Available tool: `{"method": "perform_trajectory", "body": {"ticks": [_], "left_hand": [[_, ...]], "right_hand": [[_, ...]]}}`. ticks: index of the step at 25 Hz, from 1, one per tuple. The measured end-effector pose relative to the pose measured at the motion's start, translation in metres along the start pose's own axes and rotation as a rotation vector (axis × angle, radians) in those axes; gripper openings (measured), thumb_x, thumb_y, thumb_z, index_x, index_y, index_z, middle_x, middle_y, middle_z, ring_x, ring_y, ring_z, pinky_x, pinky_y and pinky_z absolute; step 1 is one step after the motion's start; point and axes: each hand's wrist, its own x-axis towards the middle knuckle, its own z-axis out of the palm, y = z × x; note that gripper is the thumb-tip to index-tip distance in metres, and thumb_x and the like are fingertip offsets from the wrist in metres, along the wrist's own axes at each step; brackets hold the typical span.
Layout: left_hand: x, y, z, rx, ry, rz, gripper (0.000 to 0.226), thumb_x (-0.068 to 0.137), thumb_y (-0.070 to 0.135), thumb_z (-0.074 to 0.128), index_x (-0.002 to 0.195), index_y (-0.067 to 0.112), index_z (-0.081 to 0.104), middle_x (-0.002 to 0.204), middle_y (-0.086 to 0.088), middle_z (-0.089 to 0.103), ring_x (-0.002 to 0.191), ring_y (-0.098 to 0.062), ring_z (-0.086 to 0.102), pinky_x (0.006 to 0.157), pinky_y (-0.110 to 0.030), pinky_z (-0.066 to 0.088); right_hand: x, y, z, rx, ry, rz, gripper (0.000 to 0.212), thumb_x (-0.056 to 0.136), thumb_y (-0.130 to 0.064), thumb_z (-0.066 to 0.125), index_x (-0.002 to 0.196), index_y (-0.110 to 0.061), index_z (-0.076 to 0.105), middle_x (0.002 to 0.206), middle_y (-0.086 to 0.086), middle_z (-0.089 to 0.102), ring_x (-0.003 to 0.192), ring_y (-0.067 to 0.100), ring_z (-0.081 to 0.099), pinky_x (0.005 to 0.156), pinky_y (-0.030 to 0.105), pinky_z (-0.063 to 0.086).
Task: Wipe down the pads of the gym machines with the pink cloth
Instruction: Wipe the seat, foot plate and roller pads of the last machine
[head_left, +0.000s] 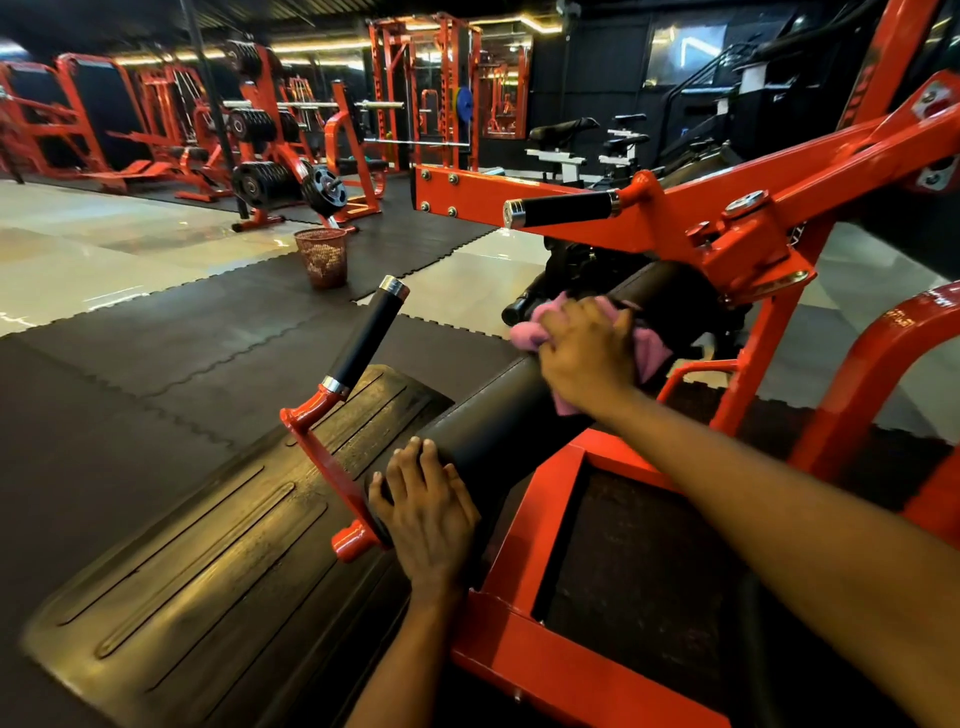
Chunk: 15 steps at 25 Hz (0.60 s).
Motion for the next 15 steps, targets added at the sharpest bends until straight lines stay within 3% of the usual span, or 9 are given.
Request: {"method": "perform_trajectory", "body": {"ticks": [2, 5, 7, 10, 13, 15], "left_hand": [[-0.006, 0.001, -0.003, 0.014, -0.01, 0.006, 0.04, 0.093, 0.035, 0.046, 0.125, 0.011, 0.052, 0.131, -0.014, 0.054, 0.123, -0.031, 0.047, 0.102, -0.053, 0.037], [-0.009, -0.004, -0.008, 0.034, -0.014, 0.052, 0.038, 0.091, 0.039, 0.049, 0.121, 0.016, 0.051, 0.126, -0.01, 0.053, 0.116, -0.027, 0.045, 0.093, -0.046, 0.036], [-0.009, -0.01, -0.012, 0.024, 0.007, 0.089, 0.034, 0.09, 0.039, 0.046, 0.118, 0.019, 0.05, 0.121, -0.008, 0.053, 0.11, -0.025, 0.045, 0.088, -0.043, 0.035], [-0.003, -0.015, -0.02, -0.017, 0.014, 0.127, 0.031, 0.091, 0.037, 0.044, 0.114, 0.019, 0.055, 0.117, -0.007, 0.056, 0.107, -0.023, 0.047, 0.089, -0.037, 0.028], [0.007, -0.02, -0.028, -0.115, 0.004, 0.123, 0.029, 0.094, 0.035, 0.041, 0.109, 0.018, 0.059, 0.111, -0.004, 0.06, 0.103, -0.019, 0.05, 0.089, -0.026, 0.021], [0.015, -0.025, -0.035, -0.23, -0.011, 0.122, 0.029, 0.095, 0.033, 0.039, 0.109, 0.018, 0.06, 0.11, -0.004, 0.063, 0.103, -0.019, 0.054, 0.092, -0.025, 0.026]], "right_hand": [[-0.033, -0.027, 0.007, 0.014, -0.013, -0.133, 0.041, 0.083, -0.036, 0.043, 0.119, -0.028, 0.06, 0.128, 0.002, 0.059, 0.118, 0.027, 0.051, 0.099, 0.052, 0.036], [-0.032, 0.01, -0.002, 0.045, -0.001, -0.249, 0.042, 0.083, -0.033, 0.047, 0.124, -0.032, 0.056, 0.132, 0.0, 0.057, 0.122, 0.027, 0.05, 0.095, 0.047, 0.038], [0.006, 0.06, -0.012, -0.018, 0.046, -0.119, 0.04, 0.085, -0.03, 0.047, 0.124, -0.033, 0.056, 0.133, 0.002, 0.058, 0.123, 0.029, 0.05, 0.096, 0.048, 0.041], [0.054, 0.113, -0.031, -0.001, -0.032, 0.068, 0.036, 0.093, -0.035, 0.047, 0.128, -0.031, 0.054, 0.143, 0.006, 0.05, 0.132, 0.033, 0.043, 0.107, 0.059, 0.036], [0.047, 0.068, -0.027, -0.003, -0.019, 0.138, 0.03, 0.091, -0.032, 0.051, 0.12, -0.026, 0.059, 0.137, 0.007, 0.052, 0.128, 0.033, 0.042, 0.105, 0.06, 0.032], [0.016, 0.011, -0.016, 0.013, -0.046, 0.128, 0.026, 0.085, -0.027, 0.054, 0.11, -0.025, 0.063, 0.129, 0.005, 0.056, 0.124, 0.03, 0.043, 0.107, 0.06, 0.028]]}}
